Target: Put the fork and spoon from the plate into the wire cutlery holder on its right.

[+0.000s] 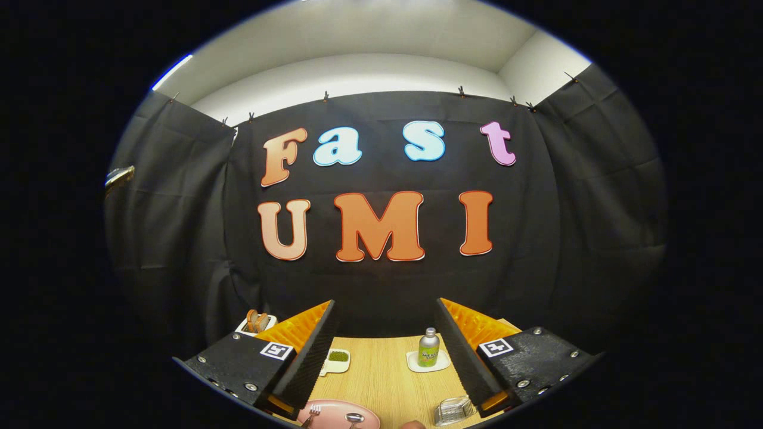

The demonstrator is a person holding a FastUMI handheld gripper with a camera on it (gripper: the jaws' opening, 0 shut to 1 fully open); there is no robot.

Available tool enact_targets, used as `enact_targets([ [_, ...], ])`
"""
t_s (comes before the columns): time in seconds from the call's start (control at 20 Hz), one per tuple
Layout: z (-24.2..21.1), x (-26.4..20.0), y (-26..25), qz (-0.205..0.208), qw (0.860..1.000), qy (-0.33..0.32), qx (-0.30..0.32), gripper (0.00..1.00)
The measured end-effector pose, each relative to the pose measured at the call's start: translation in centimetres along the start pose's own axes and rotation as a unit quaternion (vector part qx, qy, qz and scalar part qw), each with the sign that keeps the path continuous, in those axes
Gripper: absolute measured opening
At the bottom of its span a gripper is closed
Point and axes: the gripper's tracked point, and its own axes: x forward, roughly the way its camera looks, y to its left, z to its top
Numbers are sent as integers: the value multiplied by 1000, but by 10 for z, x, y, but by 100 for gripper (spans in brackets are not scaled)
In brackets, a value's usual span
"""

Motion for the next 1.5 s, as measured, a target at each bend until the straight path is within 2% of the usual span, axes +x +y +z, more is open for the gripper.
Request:
enact_targets([
  [0.45,-32,2,17,18,999,45,-9,97],
  [0.65,-70,1,33,44,993,104,-12,97],
  [0.9,-122,-1,53,74,979,191,-10,98],
  [1.2,-190,-12,76,112,946,304,-25,98],
  [1.5,-265,-33,87,135,890,431,-62,95],
])
